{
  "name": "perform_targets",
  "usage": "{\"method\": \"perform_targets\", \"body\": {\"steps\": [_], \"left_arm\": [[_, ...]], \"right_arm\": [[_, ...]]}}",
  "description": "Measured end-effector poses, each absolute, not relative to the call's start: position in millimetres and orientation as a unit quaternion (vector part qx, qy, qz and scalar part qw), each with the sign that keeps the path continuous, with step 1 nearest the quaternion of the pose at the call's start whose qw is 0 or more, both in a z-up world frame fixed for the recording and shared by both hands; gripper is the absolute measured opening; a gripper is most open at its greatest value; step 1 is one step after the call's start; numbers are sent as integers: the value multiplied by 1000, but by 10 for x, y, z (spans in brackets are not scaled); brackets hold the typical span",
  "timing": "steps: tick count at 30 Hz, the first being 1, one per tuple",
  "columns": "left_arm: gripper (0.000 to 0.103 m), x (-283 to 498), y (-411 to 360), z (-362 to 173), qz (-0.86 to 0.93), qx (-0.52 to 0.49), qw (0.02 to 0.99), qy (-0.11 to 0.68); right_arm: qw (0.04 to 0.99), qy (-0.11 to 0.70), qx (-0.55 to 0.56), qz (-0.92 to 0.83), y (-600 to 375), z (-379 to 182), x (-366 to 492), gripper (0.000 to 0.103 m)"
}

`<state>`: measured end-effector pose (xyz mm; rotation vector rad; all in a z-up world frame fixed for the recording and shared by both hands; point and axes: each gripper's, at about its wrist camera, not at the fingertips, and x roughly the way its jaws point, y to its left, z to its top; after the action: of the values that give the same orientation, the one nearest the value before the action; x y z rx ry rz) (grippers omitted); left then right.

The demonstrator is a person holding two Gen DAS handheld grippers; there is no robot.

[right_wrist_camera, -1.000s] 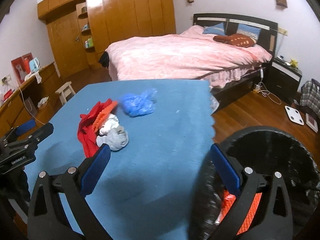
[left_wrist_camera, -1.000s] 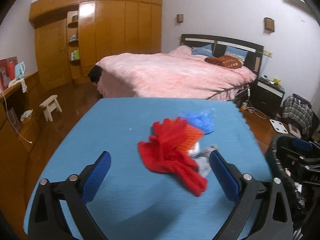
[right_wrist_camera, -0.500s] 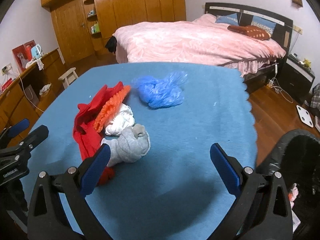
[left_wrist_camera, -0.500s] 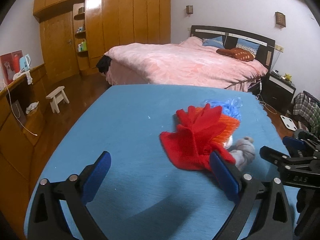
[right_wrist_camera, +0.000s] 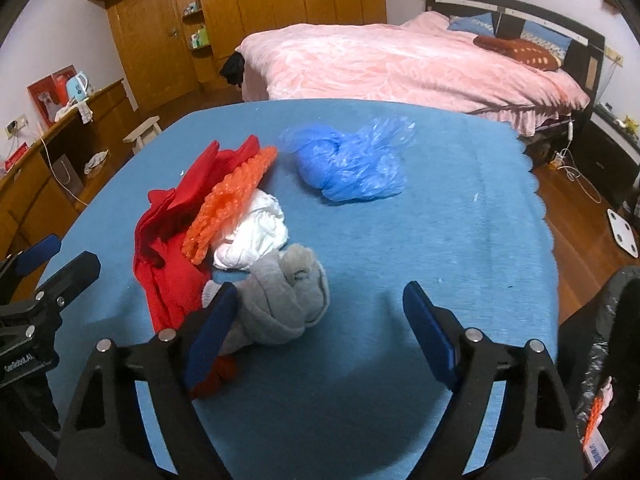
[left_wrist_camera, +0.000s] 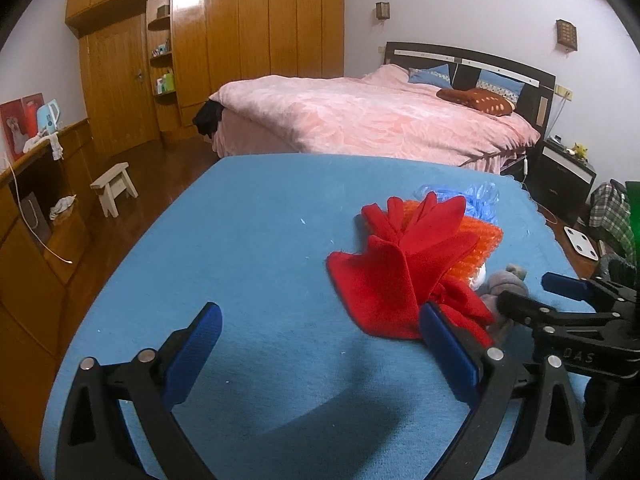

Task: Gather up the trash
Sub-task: 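Move both tools back to the table and grasp the grey sock with the right tool, then grasp the red gloves with the left tool while the right tool holds the sock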

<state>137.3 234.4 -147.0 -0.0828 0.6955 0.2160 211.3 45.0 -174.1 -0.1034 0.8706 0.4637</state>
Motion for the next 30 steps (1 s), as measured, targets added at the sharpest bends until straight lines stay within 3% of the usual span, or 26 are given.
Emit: {"method": "perform_targets", "body": {"steps": [9, 27, 30], "left_arm": [[97, 1388, 2298, -1477, 101, -42, 933, 342], [95, 1527, 2074, -1392, 70, -45, 940, 331], [86, 1605, 1993, -1361, 59, -45, 942, 327]], "right_arm": [[864, 429, -54, 259, 551, -1771, 2080, 45], [880, 422, -22, 219, 116, -1611, 2091, 43], [885, 413, -23, 215, 57, -1540, 2104, 43]]}}
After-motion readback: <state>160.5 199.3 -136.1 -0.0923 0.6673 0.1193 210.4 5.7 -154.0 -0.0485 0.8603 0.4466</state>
